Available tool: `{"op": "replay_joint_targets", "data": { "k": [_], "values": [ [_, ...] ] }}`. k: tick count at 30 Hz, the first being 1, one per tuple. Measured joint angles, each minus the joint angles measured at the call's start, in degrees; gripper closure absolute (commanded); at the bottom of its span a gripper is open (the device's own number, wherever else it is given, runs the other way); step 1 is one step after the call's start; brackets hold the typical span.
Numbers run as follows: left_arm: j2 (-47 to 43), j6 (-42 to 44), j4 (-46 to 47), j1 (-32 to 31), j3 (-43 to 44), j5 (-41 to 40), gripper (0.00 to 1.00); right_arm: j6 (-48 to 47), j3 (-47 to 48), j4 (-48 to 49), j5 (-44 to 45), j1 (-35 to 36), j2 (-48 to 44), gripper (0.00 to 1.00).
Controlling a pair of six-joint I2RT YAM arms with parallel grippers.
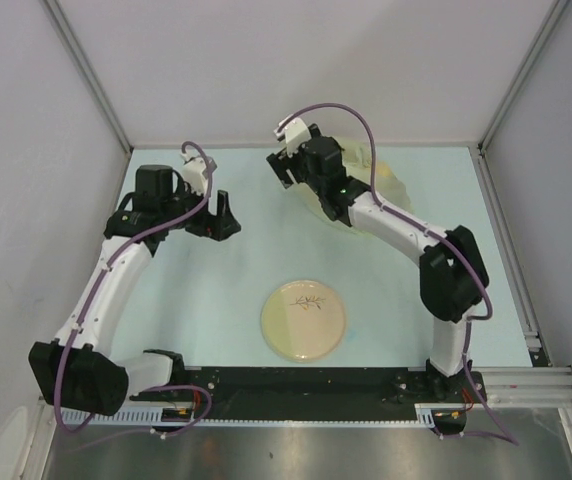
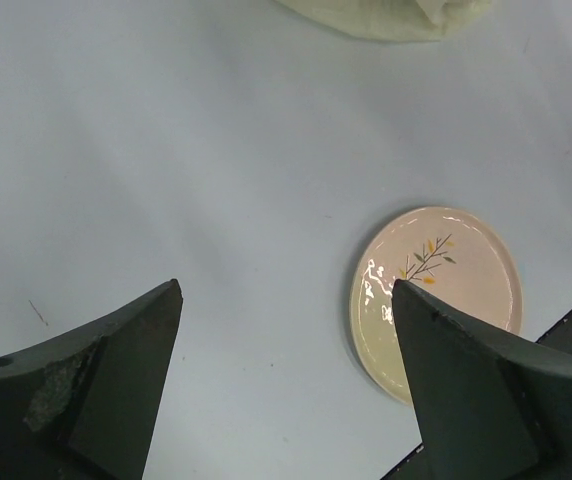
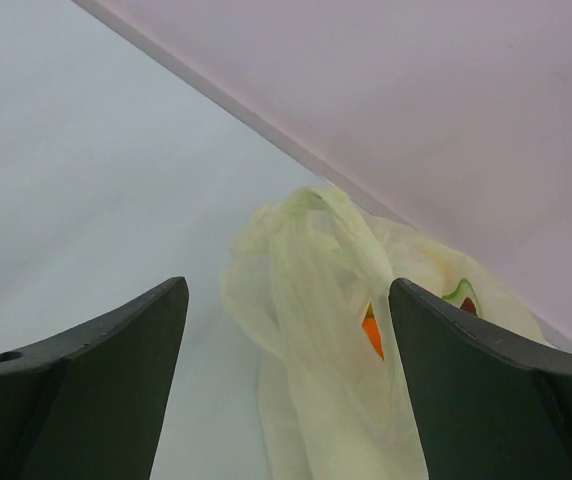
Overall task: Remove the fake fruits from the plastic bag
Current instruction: Adjust the plastic bag at the center of the board.
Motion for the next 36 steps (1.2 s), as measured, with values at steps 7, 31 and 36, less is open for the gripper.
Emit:
{"op": "replay_joint_targets", "data": {
  "k": [7,31,36],
  "values": [
    [1.49,-2.03,2.32,0.17,0.37,0.09,0.09,-3.76,8.35,2.23,5.31,-2.27,10.47,0.24],
    [20.85,-7.43,17.00,0.20,12.39,-3.04,0.09,-4.09,-9.62,-9.29,-11.85,-1.51,-9.49,1.00],
    [27.45,-6.38,19.63,-0.52,17.75,-2.12,0.08,-1.92,-17.42,-12.37,-14.62,0.17,-21.05,1.00]
  ]
}}
